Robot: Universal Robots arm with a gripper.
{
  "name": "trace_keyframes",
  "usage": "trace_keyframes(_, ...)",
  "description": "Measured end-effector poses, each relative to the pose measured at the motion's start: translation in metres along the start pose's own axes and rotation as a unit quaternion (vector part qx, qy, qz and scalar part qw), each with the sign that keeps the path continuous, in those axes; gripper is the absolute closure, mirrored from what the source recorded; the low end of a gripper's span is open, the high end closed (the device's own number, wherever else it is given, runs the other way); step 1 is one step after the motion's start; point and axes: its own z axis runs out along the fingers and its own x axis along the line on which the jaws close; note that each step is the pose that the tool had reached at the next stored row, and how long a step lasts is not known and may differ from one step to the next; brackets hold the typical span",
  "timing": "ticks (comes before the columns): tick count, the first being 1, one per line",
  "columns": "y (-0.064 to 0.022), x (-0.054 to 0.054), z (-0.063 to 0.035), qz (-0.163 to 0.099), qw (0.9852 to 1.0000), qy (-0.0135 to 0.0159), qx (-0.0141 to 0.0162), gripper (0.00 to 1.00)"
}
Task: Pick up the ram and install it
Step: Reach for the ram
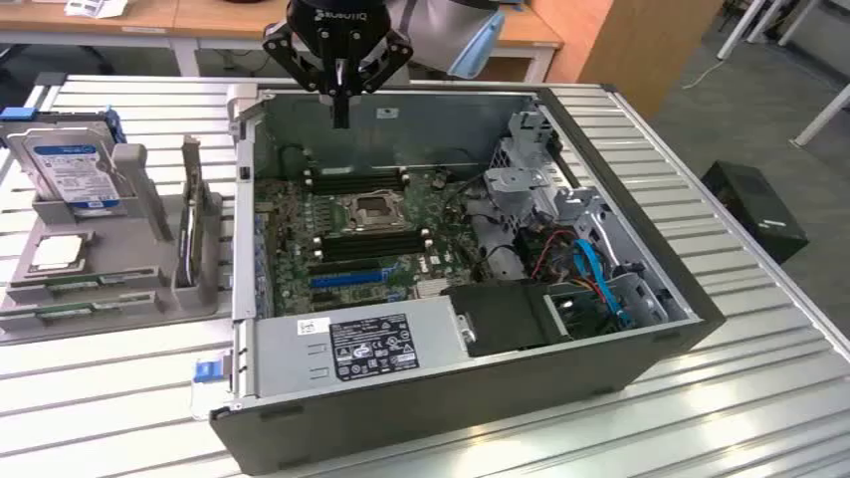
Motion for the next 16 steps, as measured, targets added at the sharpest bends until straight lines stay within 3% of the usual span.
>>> trace_keyframes(16, -0.0002, 0.0023, 0.0002, 0.000, 1.0000, -0.0001, -0.0001, 0.89)
